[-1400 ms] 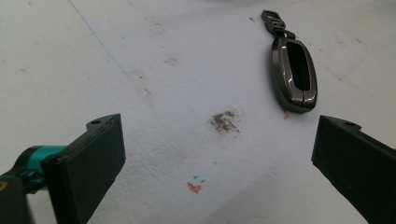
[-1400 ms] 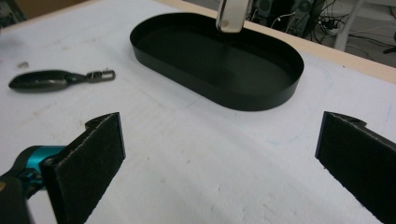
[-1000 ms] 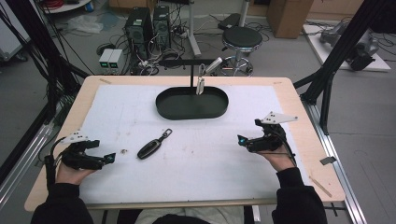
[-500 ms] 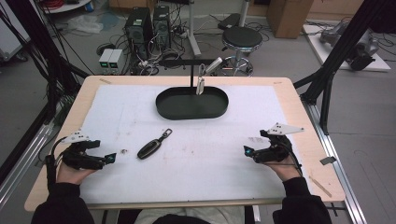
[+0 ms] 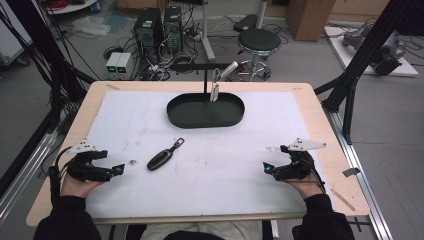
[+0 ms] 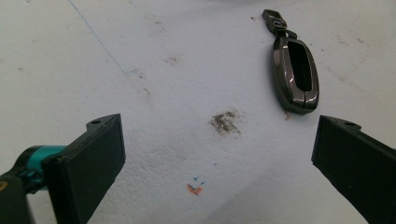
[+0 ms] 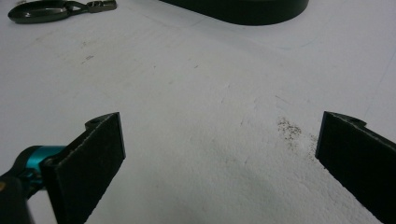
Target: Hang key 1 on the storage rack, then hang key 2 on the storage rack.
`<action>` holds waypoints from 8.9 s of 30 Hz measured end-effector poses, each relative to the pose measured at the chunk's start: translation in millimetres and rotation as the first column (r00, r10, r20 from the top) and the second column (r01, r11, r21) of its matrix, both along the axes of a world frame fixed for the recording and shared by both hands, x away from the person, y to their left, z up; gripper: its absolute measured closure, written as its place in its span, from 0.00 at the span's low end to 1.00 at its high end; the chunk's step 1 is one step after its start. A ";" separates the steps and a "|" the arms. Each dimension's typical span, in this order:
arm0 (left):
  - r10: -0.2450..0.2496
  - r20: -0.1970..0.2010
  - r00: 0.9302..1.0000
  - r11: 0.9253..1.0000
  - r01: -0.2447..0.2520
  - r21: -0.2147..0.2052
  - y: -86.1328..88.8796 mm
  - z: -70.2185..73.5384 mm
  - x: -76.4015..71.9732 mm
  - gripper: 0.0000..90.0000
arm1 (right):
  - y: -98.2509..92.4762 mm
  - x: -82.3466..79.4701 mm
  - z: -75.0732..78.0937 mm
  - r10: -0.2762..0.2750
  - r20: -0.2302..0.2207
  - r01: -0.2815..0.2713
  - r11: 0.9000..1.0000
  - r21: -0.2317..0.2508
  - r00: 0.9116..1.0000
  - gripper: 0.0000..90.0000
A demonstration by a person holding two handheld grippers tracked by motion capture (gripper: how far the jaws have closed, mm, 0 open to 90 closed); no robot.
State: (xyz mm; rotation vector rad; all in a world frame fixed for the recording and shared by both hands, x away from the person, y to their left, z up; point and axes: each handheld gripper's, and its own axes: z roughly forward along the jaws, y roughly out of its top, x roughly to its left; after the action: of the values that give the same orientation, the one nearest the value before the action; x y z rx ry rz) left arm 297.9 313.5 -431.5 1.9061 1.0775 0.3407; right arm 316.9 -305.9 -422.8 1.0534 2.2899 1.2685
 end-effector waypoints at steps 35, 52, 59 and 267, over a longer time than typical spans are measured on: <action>-0.159 -0.058 0.986 0.980 0.164 0.112 -83.4 35.1 46.7 0.04 | 1.4 -8.3 -8.8 0.013 -0.024 -0.015 0.997 -0.072 1.000 0.01; -0.190 -0.171 0.967 0.955 0.222 0.199 -128.3 36.8 91.5 0.08 | 2.2 -8.9 -4.8 0.034 -0.016 -0.035 0.998 -0.058 0.999 0.01; -0.192 -0.191 0.963 0.950 0.231 0.212 -139.3 32.7 96.8 0.10 | -1.7 -9.3 -2.6 0.022 -0.008 -0.022 0.999 -0.042 1.000 0.01; -0.014 0.103 0.995 0.993 0.002 0.117 -219.2 181.5 216.5 0.26 | -13.0 -17.6 -6.4 -0.091 0.058 0.094 0.995 -0.037 0.994 0.03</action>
State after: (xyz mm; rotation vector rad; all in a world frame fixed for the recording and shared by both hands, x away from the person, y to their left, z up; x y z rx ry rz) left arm 514.4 94.3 -250.0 1.9719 0.9997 0.5026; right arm 299.4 -318.9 -429.2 1.0835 2.1892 1.1967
